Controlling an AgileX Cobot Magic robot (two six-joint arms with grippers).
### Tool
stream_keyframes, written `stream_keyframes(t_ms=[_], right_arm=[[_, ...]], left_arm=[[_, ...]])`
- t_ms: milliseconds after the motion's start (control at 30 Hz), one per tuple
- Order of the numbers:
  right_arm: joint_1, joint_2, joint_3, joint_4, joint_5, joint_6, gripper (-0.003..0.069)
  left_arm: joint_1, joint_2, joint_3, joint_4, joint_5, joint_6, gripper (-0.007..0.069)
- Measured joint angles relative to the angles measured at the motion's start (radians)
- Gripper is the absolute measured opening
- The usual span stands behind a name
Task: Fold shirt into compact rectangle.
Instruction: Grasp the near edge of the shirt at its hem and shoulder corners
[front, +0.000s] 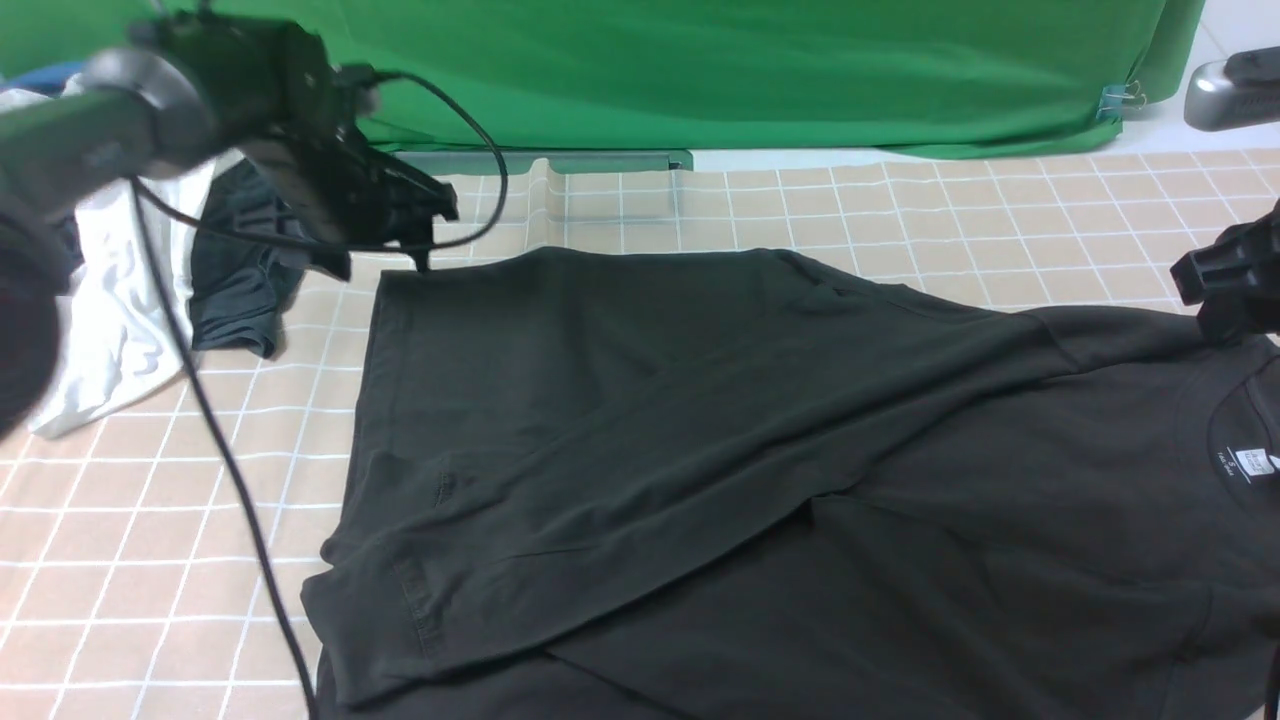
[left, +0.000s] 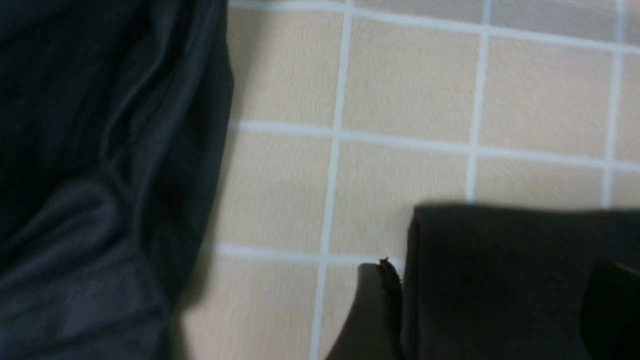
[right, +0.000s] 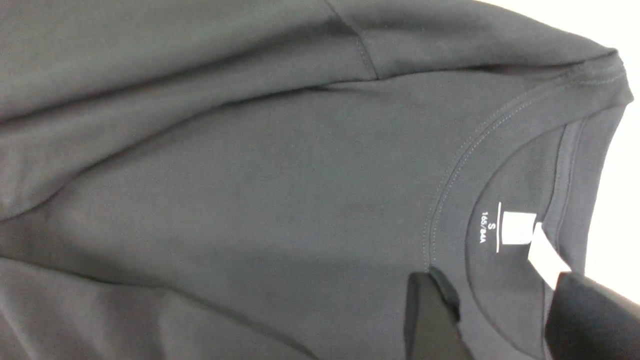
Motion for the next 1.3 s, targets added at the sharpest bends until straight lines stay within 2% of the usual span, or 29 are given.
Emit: stream_keyframes(t_ms=[167, 233, 300, 333, 400, 467, 733, 833, 967, 1033, 1100, 1300], right_arm=[[0.0, 0.0, 0.0, 0.0, -0.001, -0.007, 0.036], [0.0, 0.0, 0.0, 0.0, -0.002, -0.007, 0.036], [0.0, 0.0, 0.0, 0.0, -0.013, -0.007, 0.036], [0.0, 0.0, 0.0, -0.001, -0.022, -0.007, 0.036], [-0.005, 0.002, -0.005, -0.001, -0.028, -0.007, 0.036], [-0.018, 0.01, -0.024, 0.0, -0.028, -0.007, 0.036], [-0.151, 0.098, -0.134, 0.017, -0.019, 0.001, 0.036], [-0.174, 0.142, -0.156, 0.021, -0.017, 0.001, 0.0369], [-0.177, 0.233, -0.19, 0.032, -0.046, -0.013, 0.047], [-0.175, 0.296, -0.223, 0.051, -0.067, -0.047, 0.0539], [-0.17, 0.351, -0.26, 0.081, -0.082, -0.098, 0.0578], [-0.123, 0.519, -0.401, 0.148, -0.096, -0.213, 0.0594]], left_arm=[[0.0, 0.065, -0.044, -0.006, -0.019, 0.024, 0.0491], [0.0, 0.067, -0.046, -0.009, -0.018, 0.059, 0.0422], [0.0, 0.068, -0.046, -0.014, -0.018, 0.09, 0.0314], [0.0, 0.068, -0.046, -0.021, -0.018, 0.106, 0.0222], [0.0, 0.068, -0.051, -0.034, -0.015, 0.141, 0.0101], [-0.001, 0.07, -0.064, -0.034, -0.001, 0.162, 0.005], [-0.008, 0.065, -0.179, 0.07, 0.104, 0.173, 0.0034], [-0.009, 0.054, -0.221, 0.09, 0.111, 0.173, 0.0034], [-0.009, 0.048, -0.248, 0.112, 0.109, 0.151, 0.0034], [-0.009, 0.048, -0.249, 0.115, 0.11, 0.146, 0.0034], [-0.009, 0.049, -0.249, 0.115, 0.111, 0.146, 0.0034], [-0.009, 0.049, -0.249, 0.115, 0.111, 0.146, 0.0034]])
